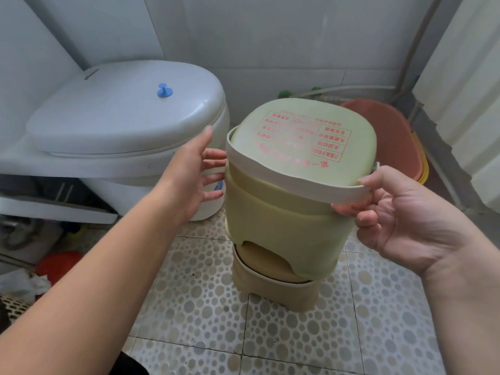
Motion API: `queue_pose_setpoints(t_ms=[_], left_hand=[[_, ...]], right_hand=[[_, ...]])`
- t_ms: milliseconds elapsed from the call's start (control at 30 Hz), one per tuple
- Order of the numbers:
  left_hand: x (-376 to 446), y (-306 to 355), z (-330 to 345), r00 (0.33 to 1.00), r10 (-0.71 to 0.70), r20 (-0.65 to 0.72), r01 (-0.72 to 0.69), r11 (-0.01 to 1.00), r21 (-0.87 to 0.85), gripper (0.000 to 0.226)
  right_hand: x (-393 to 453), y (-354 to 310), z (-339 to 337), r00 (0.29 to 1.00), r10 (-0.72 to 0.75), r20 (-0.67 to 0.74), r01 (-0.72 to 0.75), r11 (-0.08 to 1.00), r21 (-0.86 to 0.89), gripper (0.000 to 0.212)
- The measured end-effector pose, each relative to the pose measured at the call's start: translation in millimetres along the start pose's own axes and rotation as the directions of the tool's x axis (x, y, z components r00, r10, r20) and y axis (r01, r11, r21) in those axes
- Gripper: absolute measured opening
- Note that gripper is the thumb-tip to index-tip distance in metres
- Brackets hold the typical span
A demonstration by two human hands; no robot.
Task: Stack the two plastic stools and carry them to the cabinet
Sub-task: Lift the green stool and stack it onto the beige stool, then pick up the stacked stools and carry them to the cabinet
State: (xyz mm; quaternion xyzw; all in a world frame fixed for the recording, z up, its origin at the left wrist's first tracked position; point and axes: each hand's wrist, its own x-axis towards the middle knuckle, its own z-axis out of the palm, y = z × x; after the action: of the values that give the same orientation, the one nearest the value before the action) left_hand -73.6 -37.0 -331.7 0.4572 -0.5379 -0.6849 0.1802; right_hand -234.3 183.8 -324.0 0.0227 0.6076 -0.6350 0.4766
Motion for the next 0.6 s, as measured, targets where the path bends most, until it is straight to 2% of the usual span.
queue_pose_setpoints(t_ms=[133, 267, 400, 533, 600], left_hand=[[-10, 13, -1, 1.0, -0.009, 0.022, 0.005, 0.984, 0.177, 0.035], [-7, 10, -7, 0.999, -0.053, -0.013, 0.054, 0.969, 0.241, 0.046], [-3, 8, -9, 0.995, -0.102, 0.006, 0.097, 0.96, 0.261, 0.052], [-4, 6, -13, 0.994, -0.109, -0.016, 0.11, 0.955, 0.276, 0.031], [-3, 4, -13, 0.995, -0.098, -0.031, 0.103, 0.946, 0.308, 0.029]], right_hand=[[0, 1, -1, 1.0, 0.011, 0.013, -0.011, 1.0, -0.019, 0.057], [3, 5, 3, 0.997, 0.033, 0.064, -0.031, 0.999, -0.028, 0.036], [6, 7, 4, 0.997, 0.024, 0.069, -0.022, 0.999, -0.028, 0.035], [8, 10, 7, 0.998, 0.018, 0.067, -0.015, 0.999, -0.047, 0.031], [7, 12, 7, 0.997, 0.025, 0.068, -0.021, 0.998, -0.054, 0.033]])
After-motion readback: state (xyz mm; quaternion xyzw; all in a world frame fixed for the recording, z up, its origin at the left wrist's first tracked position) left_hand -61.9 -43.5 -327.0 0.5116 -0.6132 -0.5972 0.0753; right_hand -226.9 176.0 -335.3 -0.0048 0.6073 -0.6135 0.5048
